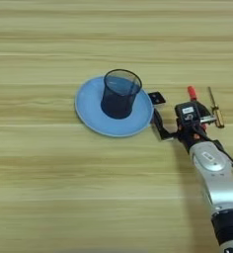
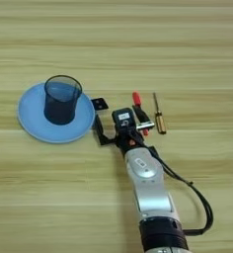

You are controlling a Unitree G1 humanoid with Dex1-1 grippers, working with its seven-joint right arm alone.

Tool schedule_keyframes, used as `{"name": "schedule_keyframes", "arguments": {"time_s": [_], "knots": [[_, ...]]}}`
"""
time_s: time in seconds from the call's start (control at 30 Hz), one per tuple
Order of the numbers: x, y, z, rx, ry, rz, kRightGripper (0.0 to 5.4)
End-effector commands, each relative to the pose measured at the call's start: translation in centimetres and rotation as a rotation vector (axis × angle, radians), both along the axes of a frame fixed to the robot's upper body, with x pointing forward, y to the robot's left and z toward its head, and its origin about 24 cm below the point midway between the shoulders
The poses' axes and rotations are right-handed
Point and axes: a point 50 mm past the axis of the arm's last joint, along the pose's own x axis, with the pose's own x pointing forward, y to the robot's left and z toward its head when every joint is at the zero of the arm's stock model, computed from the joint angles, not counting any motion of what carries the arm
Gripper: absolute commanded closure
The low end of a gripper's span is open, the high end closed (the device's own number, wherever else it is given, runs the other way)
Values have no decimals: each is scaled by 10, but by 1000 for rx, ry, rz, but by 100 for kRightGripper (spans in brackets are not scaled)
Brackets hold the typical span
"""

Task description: Move the objects on the table

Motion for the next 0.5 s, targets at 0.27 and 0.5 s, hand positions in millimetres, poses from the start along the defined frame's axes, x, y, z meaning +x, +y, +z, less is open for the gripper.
{"name": "schedule_keyframes", "arguments": {"time_s": [0.27,0.5], "knots": [[21,10,30,-23,-133,54,3],[23,14,35,-19,-155,69,3]]}}
